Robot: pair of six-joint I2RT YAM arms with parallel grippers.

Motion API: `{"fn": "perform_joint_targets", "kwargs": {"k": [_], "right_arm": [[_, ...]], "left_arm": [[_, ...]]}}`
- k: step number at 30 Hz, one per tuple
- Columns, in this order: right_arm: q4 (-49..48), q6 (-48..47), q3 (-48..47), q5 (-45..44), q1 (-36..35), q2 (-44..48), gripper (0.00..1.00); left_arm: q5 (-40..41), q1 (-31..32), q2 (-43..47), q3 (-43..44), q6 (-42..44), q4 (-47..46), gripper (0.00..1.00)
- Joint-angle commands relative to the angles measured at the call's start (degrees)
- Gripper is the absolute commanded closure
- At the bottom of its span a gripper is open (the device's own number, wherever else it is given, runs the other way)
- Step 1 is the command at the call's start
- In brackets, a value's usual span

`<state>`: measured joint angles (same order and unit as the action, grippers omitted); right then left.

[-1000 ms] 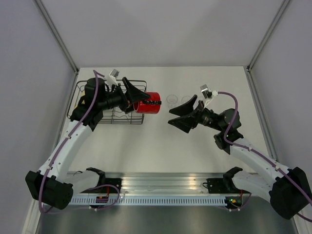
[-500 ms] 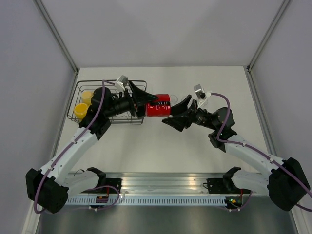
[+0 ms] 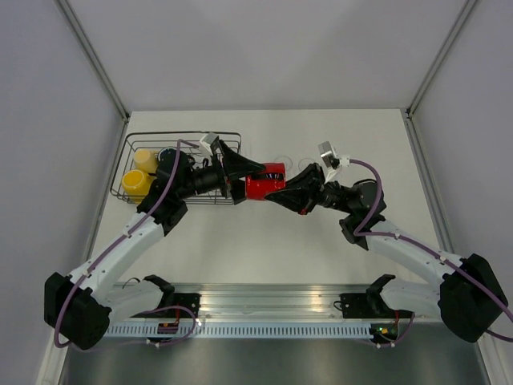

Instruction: Unload the cups from the dish rack

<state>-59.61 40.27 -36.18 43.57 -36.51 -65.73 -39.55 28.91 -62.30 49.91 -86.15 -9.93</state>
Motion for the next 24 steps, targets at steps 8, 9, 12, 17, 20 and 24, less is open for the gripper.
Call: {"fn": "perform_joint_targets", "kwargs": {"k": [8,9,12,17,20,24], "right_arm": [[-1.7,-1.6,0.3,-3.0,-0.5,6.0,0.99],[-0.9,-2.0,0.7,-3.7,-0.5,7.7,1.0],[1.7,-3.8,1.9,-6.2,-0.5,11.0,1.0],[14.3,-9.2,0.5,-8.3,-0.4,13.6,1.0],[30.0,-14.3,-2.6,-11.0,-0.4,14.1,1.0],[55.5,-22.8,-11.1,-18.2,-0.5,11.0,1.0]], "left_arm": [[5.3,0.2,2.7,6.0,3.3,6.4,0.0],[7.4,0.1,3.0,6.5,4.5,8.2,0.01],[10.1,0.0,4.0,6.4,5.3,9.6,0.0],[18.3,-0.3,5.3,9.7,10.7,20.3,0.0],[28.7,-0.7,7.0,15.2,18.6,31.6,0.0],[47.9,-0.6,11.9,21.2,31.4,42.6,0.0]]}}
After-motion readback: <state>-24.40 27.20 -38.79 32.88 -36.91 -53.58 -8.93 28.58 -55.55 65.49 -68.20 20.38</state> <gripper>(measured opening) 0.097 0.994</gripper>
